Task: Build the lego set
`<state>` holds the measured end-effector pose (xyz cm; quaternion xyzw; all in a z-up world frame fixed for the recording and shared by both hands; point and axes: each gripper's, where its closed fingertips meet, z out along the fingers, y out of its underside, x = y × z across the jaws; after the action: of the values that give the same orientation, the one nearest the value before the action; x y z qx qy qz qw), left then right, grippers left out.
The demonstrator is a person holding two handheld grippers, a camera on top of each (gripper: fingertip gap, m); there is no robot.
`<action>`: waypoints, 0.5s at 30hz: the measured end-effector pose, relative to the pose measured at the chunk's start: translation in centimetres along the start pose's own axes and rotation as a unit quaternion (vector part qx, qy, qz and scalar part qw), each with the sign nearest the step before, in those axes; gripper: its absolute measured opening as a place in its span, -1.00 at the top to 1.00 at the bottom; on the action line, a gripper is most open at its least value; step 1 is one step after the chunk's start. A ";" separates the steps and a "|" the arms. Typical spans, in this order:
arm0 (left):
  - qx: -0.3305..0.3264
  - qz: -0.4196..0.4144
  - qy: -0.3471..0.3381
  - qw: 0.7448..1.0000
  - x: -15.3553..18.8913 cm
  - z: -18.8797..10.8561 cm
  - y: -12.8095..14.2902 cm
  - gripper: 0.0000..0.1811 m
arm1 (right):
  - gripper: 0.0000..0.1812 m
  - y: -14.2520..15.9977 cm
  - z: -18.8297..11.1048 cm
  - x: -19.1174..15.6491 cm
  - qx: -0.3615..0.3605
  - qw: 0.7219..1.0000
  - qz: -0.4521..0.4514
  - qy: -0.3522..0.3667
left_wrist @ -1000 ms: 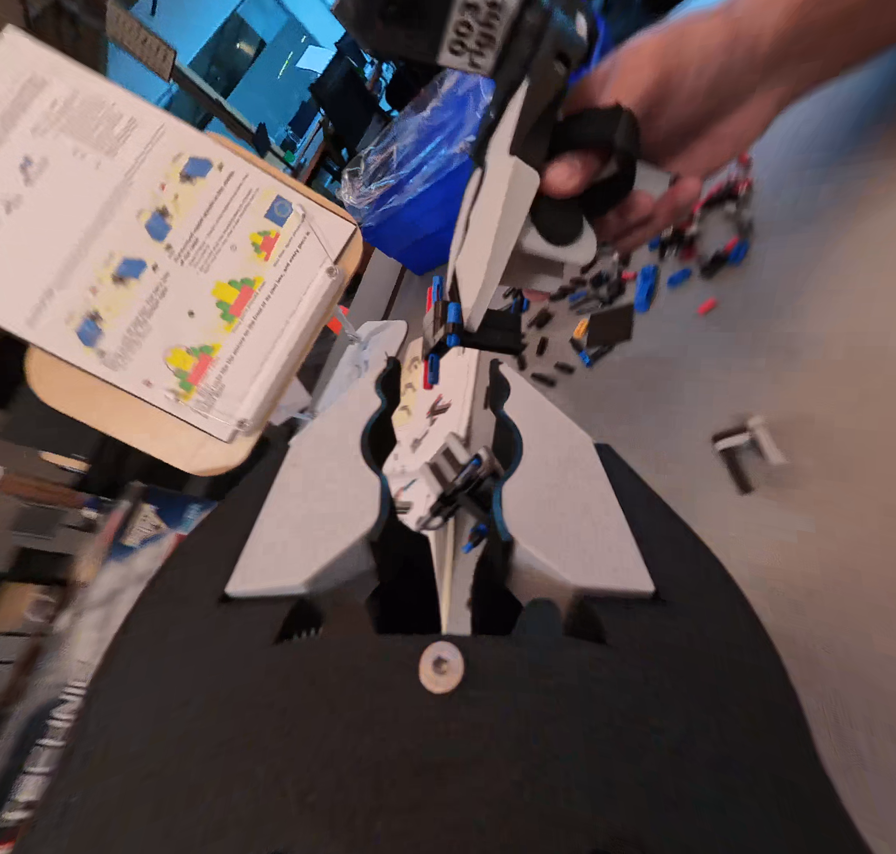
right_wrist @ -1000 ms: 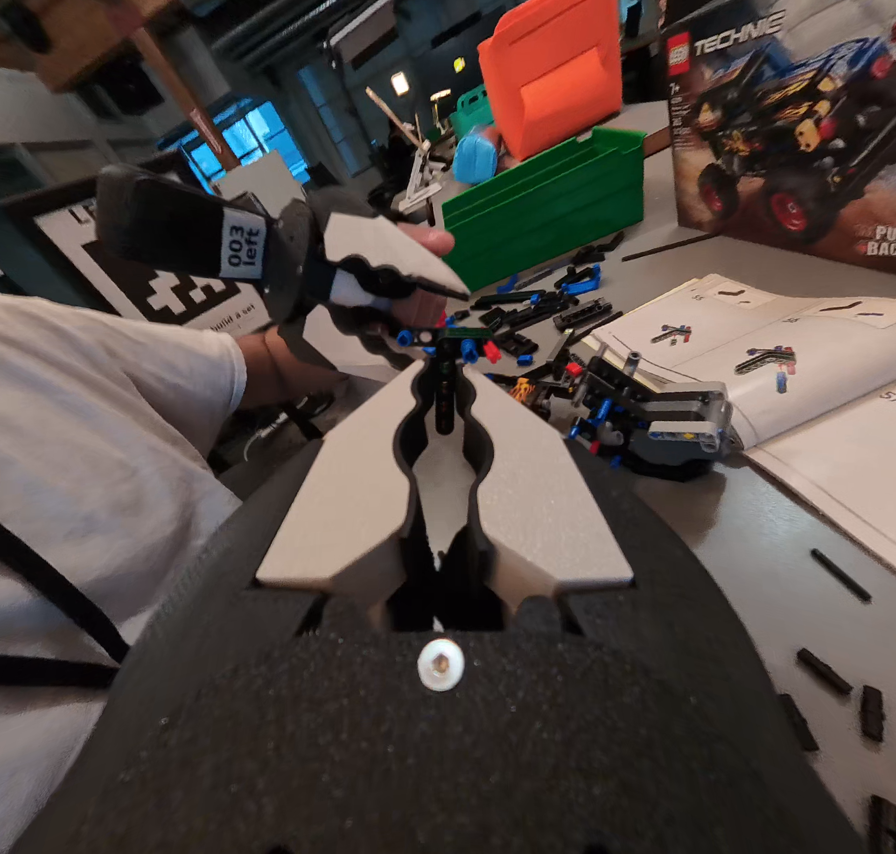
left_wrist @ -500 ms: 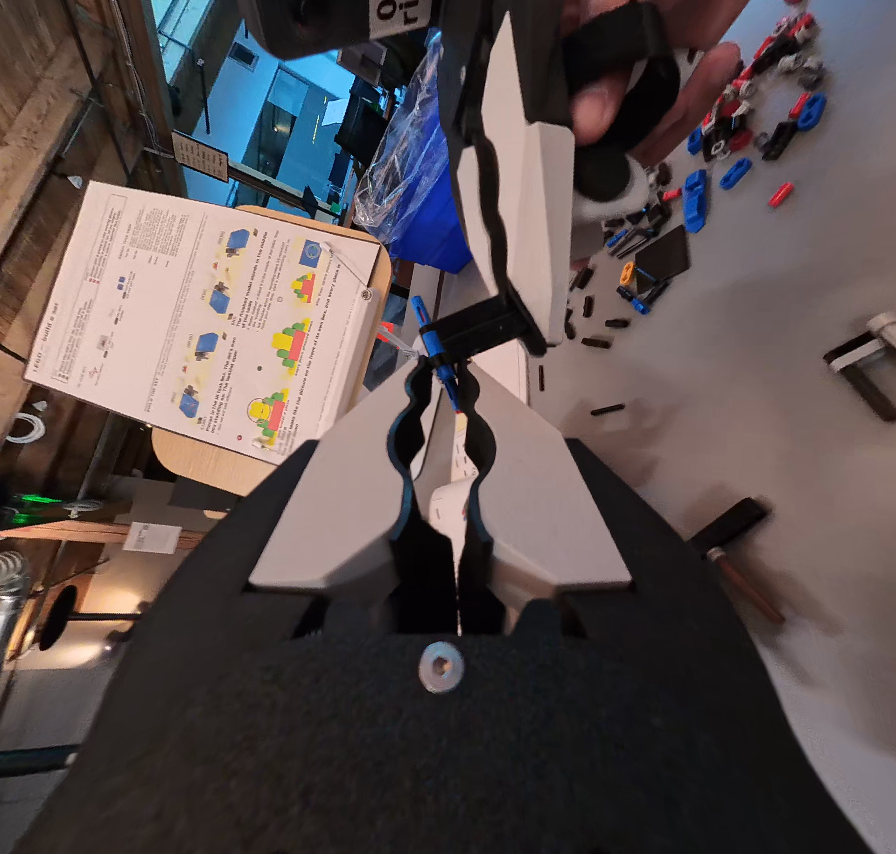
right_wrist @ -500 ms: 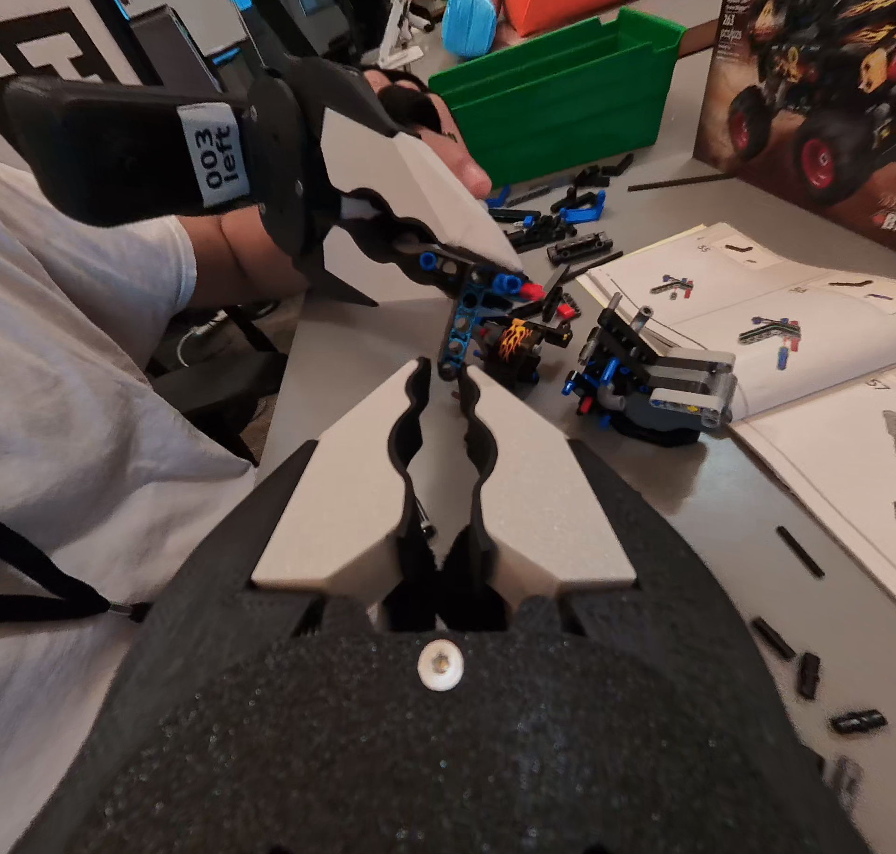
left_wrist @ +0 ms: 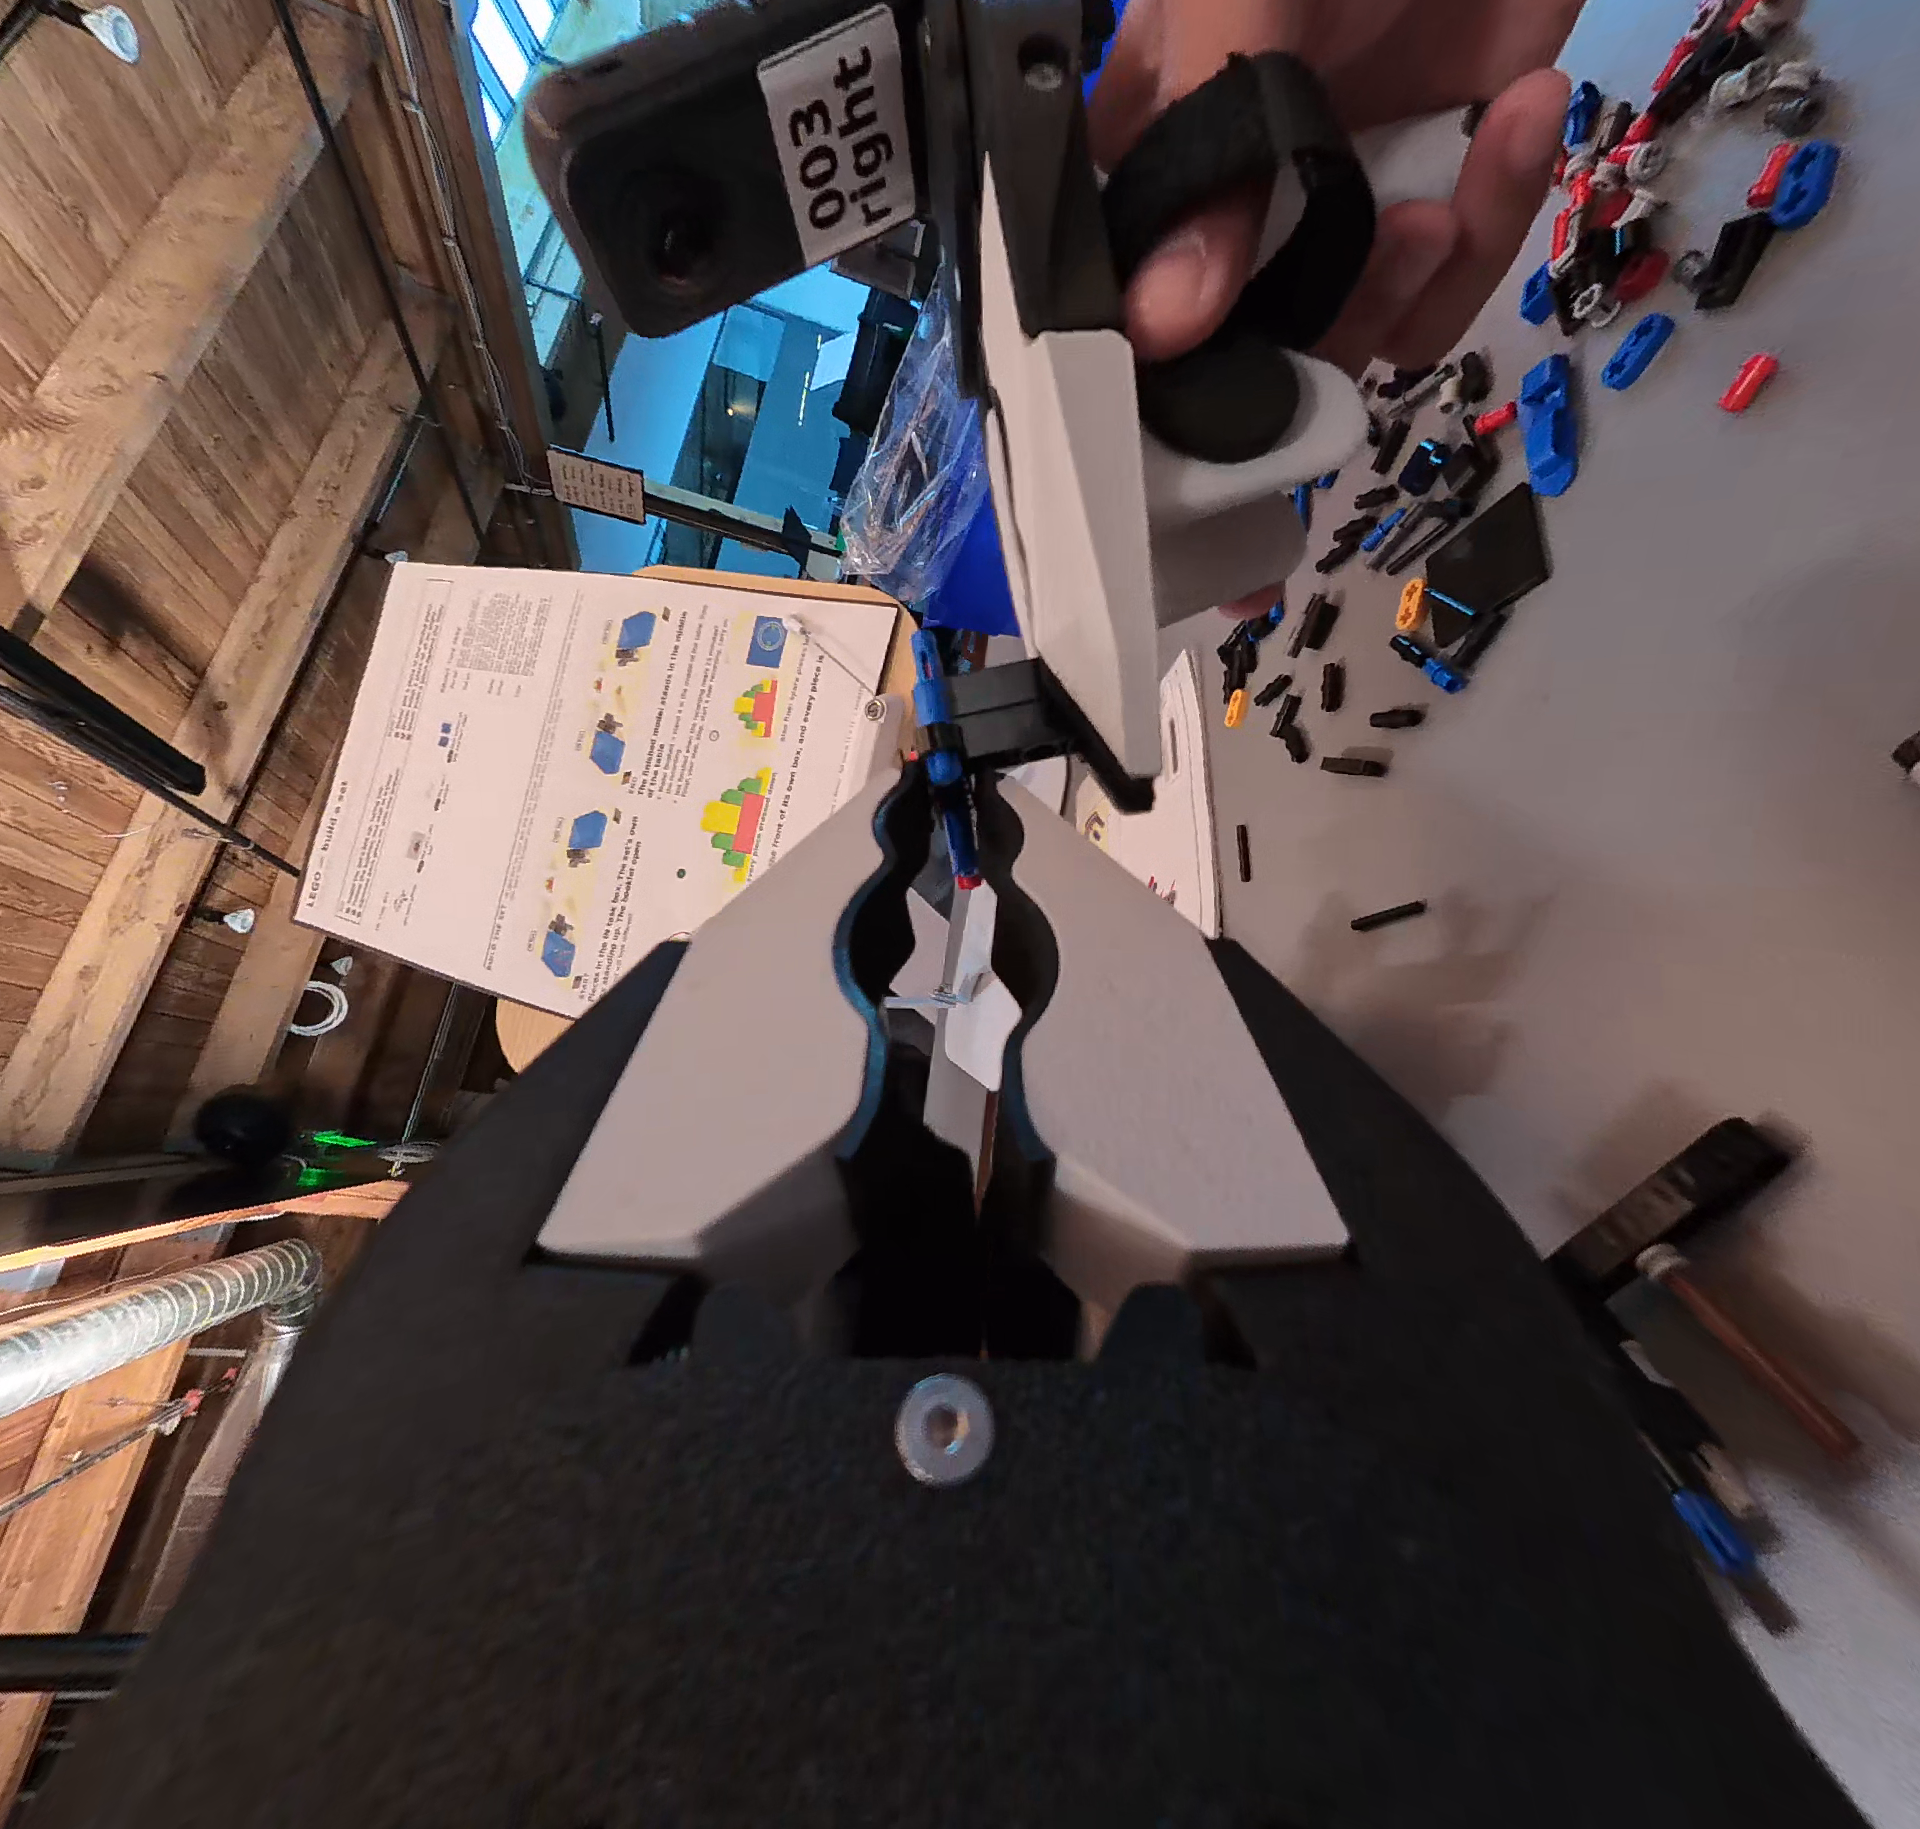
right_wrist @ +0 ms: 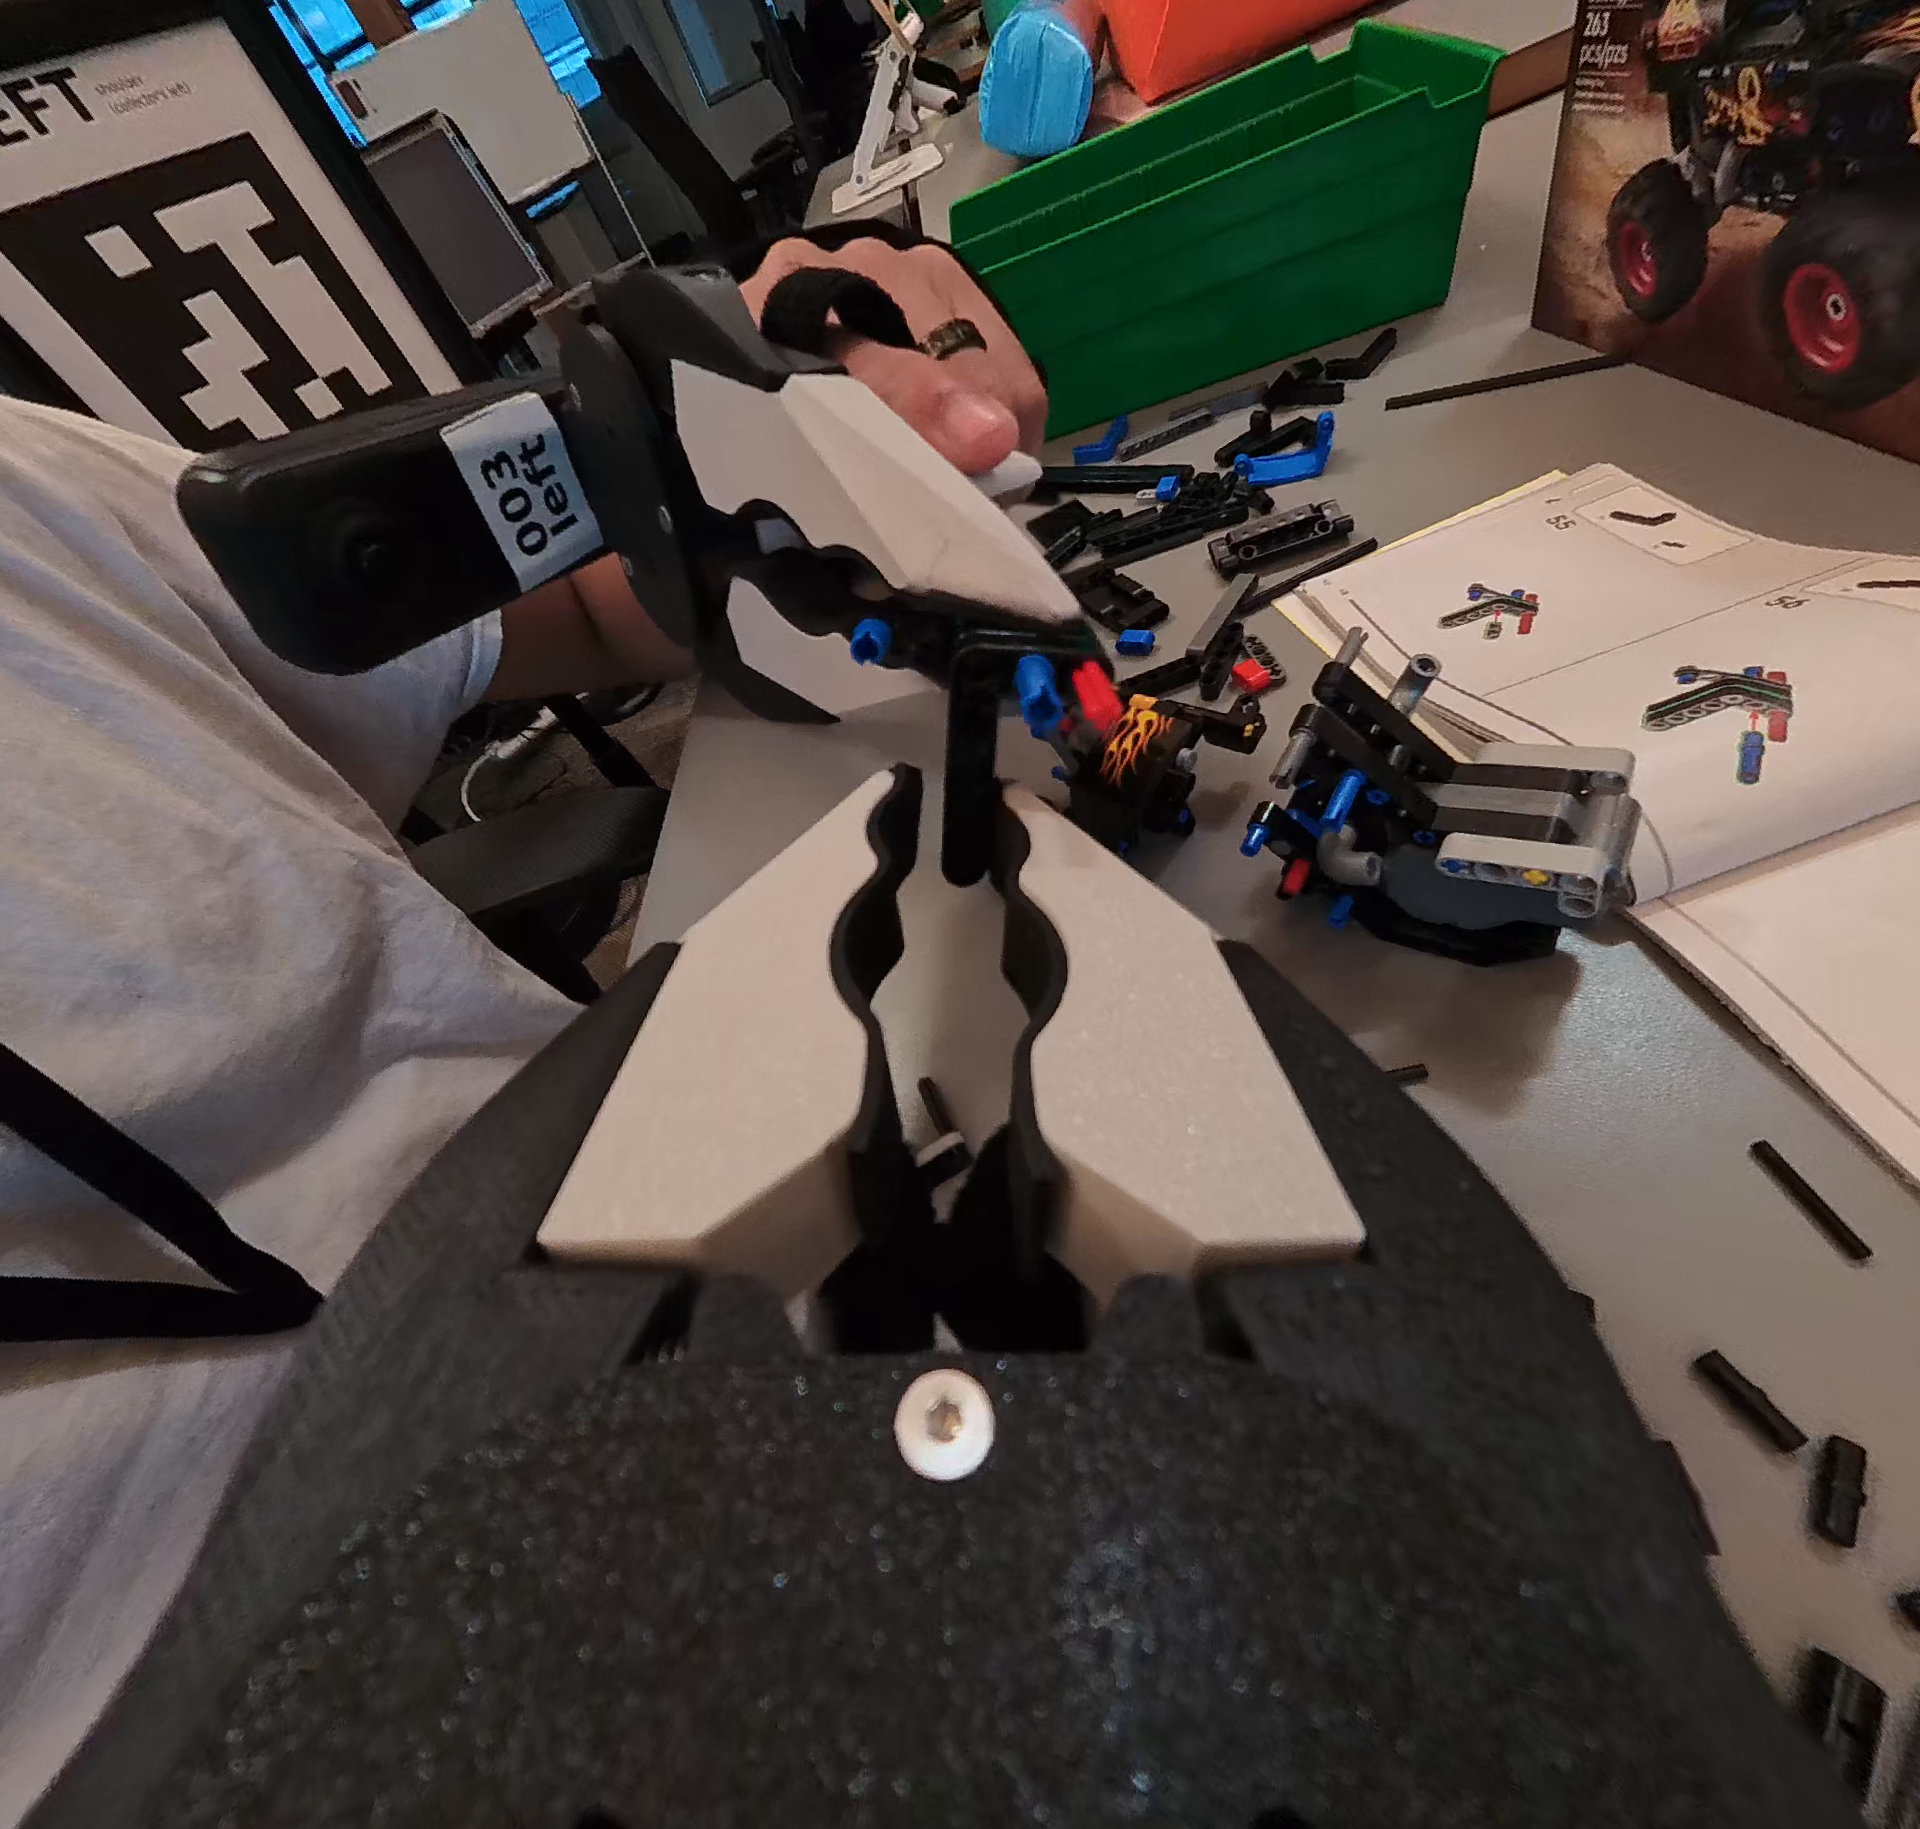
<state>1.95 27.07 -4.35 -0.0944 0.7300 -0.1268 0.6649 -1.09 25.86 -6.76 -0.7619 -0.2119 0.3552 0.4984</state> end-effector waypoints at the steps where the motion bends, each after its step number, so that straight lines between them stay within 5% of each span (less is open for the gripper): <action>1: 0.000 -0.004 0.001 1.000 0.0 0.0 0.0 0.92 | 0.88 -0.1 0.0 0.0 0.003 1.000 0.007 -0.004; 15: 0.002 -0.025 -0.011 1.000 -0.2 -0.2 0.4 0.93 | 0.93 -0.7 -0.3 0.3 0.029 0.999 0.032 -0.008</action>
<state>1.81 27.53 -4.32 -0.1124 0.7201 -0.1433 0.6695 -0.61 26.16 -6.18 -0.7505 -0.1809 0.3832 0.5072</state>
